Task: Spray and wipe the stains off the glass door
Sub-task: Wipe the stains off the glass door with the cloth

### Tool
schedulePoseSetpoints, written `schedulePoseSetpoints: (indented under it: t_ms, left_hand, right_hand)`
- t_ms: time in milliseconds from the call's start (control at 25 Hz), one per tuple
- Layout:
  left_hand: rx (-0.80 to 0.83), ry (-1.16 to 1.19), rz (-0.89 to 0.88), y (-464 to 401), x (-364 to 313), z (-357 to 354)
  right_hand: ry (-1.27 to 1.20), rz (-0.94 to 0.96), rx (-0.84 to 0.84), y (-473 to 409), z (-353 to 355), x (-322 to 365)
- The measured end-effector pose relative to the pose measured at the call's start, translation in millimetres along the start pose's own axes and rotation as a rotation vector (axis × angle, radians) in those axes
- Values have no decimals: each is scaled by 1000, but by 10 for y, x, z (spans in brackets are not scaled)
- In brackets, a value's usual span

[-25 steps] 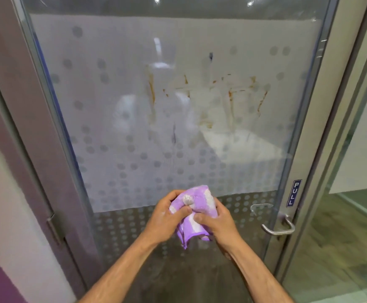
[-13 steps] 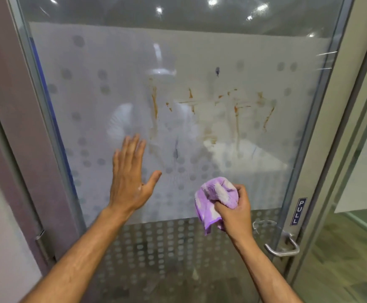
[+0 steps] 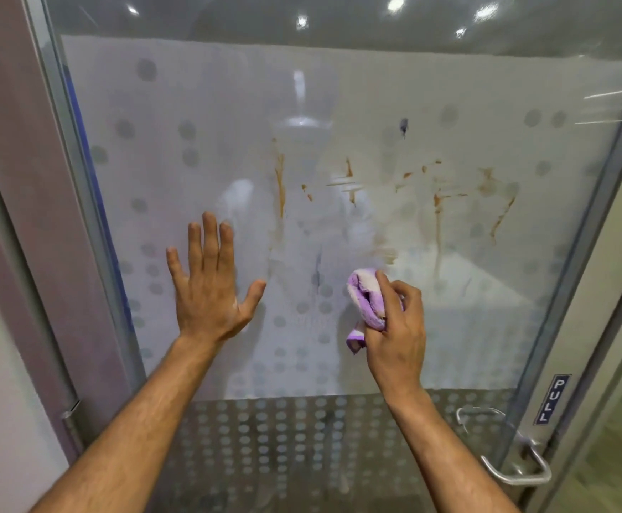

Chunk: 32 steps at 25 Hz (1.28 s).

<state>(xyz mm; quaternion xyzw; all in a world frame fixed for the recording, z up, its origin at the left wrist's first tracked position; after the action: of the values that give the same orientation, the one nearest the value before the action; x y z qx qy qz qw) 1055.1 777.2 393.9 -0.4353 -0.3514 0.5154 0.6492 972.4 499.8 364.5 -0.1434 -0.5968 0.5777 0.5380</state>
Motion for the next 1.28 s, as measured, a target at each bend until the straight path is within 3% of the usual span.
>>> schedulePoseSetpoints:
  t_ms: [160,280,600,720,960,1200,1280]
  left_hand:
    - [-40,-5,-5,9,10,-28]
    - [-47,0,-10,0,5,-29]
    - [-28,-7,3,0,-6,15]
    - [-17,-2,14,-6,-9,31]
    - [7,6,20,-8,-37,63]
    - [1,26,28,4,-28,55]
    - [-10,31,30,3,-24,53]
  right_hand:
    - [-38,8,-13,86,-350,150]
    - [9,137,18,243,-585,398]
    - [84,229,286,458,-647,233]
    - [133,136,201,306,-308,-133]
    - [92,-256,-80,134,506,-1126]
    - [-192,-579,-381,-225,890,-1505]
    - [-219,-606,-439,-275,899,-1472]
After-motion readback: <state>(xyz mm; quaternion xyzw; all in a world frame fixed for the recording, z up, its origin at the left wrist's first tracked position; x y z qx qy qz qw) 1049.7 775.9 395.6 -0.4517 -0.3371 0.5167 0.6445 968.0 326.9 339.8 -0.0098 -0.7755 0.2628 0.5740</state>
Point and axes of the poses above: each hand's wrist, its own y-axis away from the middle knuckle, its own z-axis out of the back of the hand, x = y × z, the point moved 6 cm from there along -y, towards the middle knuckle, and after that the axes turned 1 degree about y, right-handed, at the moved point
